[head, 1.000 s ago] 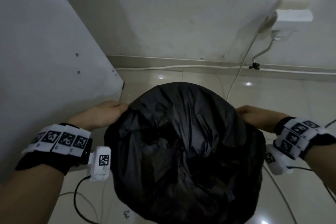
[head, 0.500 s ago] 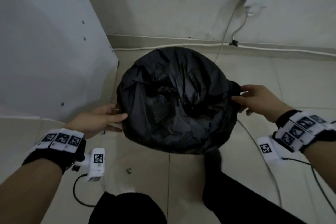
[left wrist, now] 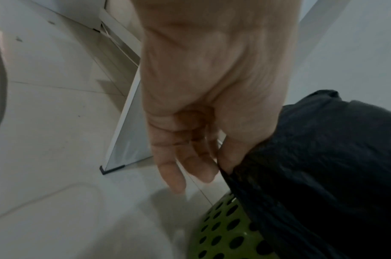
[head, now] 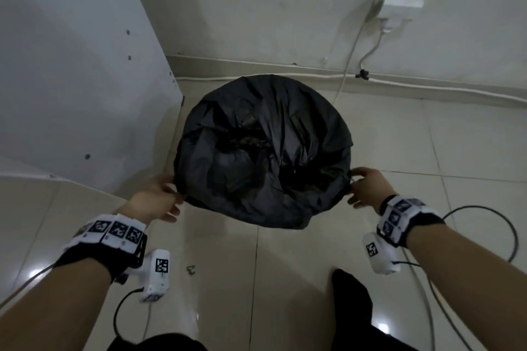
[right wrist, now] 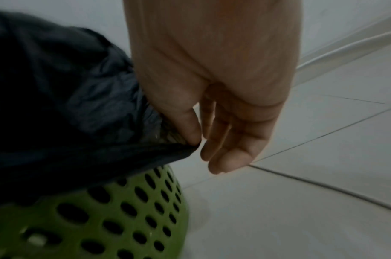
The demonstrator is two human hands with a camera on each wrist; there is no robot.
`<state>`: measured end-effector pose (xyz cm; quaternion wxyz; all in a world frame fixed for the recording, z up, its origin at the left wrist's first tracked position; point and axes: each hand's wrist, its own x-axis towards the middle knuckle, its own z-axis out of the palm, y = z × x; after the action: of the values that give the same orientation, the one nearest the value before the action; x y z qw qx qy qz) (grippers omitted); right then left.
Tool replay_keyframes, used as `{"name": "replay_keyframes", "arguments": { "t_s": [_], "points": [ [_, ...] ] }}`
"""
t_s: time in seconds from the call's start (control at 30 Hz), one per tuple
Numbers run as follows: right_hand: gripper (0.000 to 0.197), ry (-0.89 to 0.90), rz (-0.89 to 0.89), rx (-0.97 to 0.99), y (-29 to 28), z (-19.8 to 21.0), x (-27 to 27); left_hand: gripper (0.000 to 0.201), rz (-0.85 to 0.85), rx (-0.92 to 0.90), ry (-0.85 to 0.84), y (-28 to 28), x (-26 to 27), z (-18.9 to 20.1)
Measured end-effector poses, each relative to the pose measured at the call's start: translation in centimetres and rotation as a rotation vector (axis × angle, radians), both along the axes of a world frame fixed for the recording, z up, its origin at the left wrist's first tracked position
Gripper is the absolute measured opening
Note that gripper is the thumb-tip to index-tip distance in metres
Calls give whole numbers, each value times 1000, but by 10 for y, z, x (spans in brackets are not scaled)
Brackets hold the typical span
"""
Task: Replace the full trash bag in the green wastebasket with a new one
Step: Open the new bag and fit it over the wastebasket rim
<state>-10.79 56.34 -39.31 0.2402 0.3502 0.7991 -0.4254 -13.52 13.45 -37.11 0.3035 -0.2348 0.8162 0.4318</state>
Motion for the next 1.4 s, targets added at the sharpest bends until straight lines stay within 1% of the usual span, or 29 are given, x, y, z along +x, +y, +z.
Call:
{"name": "replay_keyframes", "arguments": {
  "t_s": [0.07,0.13,0.2,0.23,0.3,0.37,0.4,0.47,0.5,0.53,0.6,0.67,0.7,0.73,0.83,0.93,0.97,1.03,1.07,1.1,1.13,1.17,1.2,1.23,1.27,1.3,1.33,1.37,1.4],
  "points": [
    [30,-30,55,49,0,1,0,33,164,80,15,4,0,7],
    [29,65,60,97,11,21,-11,38,263,272,26,9,-2,26],
    [27,259,65,195,28,56,-28,53,228,435,36,17,-3,46],
    [27,366,75,248,33,77,-37,64,183,468,56,24,-5,53],
    [23,547,103,254,26,121,-54,84,55,409,140,37,-10,55],
    [19,661,185,168,1,150,-67,96,-34,286,263,52,-16,47],
    [17,698,255,147,-16,157,-72,97,-57,250,316,59,-19,44],
    [19,711,480,168,-49,161,-79,85,-72,228,393,67,-25,38],
    [21,675,611,173,-65,156,-81,79,-71,230,406,69,-27,36],
    [24,593,736,173,-79,148,-82,73,-75,231,405,69,-28,35],
    [31,311,931,199,-98,123,-88,66,-97,215,393,69,-30,32],
    [46,29,1041,256,-107,91,-95,64,-156,223,396,67,-29,32],
    [57,-76,1051,277,-107,76,-97,63,-204,229,408,66,-27,32],
    [65,-141,1043,300,-105,61,-99,61,-258,232,426,65,-25,35],
    [69,-202,978,366,-100,23,-98,63,-381,252,462,68,-19,40],
    [96,-273,854,278,-95,-6,-84,66,-454,265,468,75,-20,46],
    [100,-258,813,252,-95,-14,-79,67,-472,266,479,77,-20,48],
    [96,-264,784,222,-96,-25,-73,66,-514,254,508,82,-19,52],
    [89,-281,812,234,-97,-25,-72,65,-529,247,528,84,-19,55],
    [80,-287,849,263,-98,-17,-74,64,-544,237,545,85,-18,57],
    [68,-249,875,288,-99,-2,-75,63,-559,224,553,86,-19,58],
    [51,-177,891,278,-99,13,-77,63,-570,212,551,87,-19,59],
    [35,-109,886,222,-99,27,-77,64,-575,209,545,88,-19,59],
    [24,-96,877,131,-101,39,-78,65,-578,211,539,89,-19,60],
    [17,-157,885,9,-106,48,-77,66,-586,212,532,90,-18,61],
    [16,-268,931,-89,-112,52,-75,68,-600,211,529,92,-17,63],
    [29,-366,1017,-106,-120,49,-72,69,-622,204,534,95,-17,66],
    [47,-429,1084,-60,-129,39,-68,71,-655,185,545,100,-16,69],
    [62,-437,1113,13,-136,21,-62,72,-690,160,563,105,-15,72]
  ]
}}
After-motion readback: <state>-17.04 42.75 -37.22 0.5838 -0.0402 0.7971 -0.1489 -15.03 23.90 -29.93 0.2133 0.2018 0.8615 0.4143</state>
